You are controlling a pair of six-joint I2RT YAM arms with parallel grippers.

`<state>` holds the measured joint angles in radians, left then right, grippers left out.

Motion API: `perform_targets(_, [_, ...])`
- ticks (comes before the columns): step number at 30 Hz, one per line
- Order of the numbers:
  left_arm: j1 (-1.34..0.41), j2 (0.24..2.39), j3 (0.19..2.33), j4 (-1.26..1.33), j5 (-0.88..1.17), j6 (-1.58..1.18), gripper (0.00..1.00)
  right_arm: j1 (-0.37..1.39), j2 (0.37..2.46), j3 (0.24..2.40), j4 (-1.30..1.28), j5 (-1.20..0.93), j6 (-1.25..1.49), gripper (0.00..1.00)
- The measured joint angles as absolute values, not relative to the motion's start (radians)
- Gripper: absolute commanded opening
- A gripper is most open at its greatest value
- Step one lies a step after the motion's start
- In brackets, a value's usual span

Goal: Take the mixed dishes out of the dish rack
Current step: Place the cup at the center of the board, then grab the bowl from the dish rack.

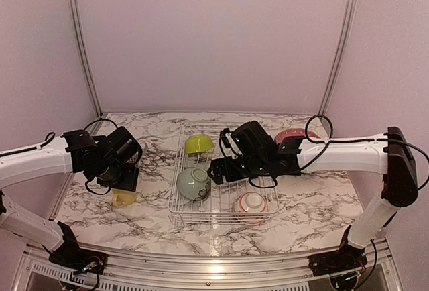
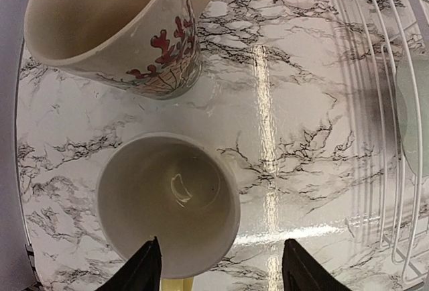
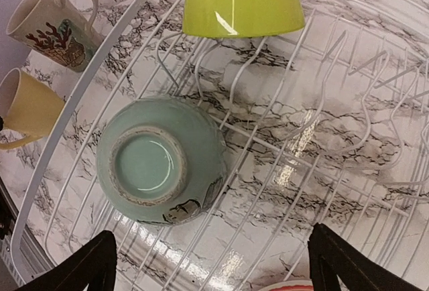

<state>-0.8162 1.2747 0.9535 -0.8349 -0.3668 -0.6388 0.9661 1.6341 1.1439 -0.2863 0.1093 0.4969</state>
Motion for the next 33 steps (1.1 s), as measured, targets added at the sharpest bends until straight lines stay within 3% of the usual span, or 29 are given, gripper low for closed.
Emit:
perform_targets(5, [-0.816, 1.204, 0.968, -0.831, -0.356, -0.624, 0.83, 0.945, 1.629, 1.135, -0.282, 0.097, 0.495, 0.96])
perform_targets(14, [-0.822, 1.013, 0.97, -0.733, -0.322, -0.566, 0.94, 0.934, 1.591, 1.159, -0.514, 0.148, 0.407, 0.96])
perform_targets(22, [-0.824, 0.883, 0.963, -0.473, -0.205, -0.511, 0.98, 0.954, 1.555, 1.192, -0.752, 0.143, 0.364, 0.88])
perform_targets(29, [-0.824, 0.937, 0.952, -0.273, -0.097, -0.503, 0.99, 0.984, 1.558, 1.192, -0.841, 0.136, 0.366, 0.77])
perform_targets(33, [-0.824, 0.987, 0.952, -0.235, -0.057, -0.503, 0.99, 0.984, 1.575, 1.186, -0.849, 0.139, 0.369, 0.77])
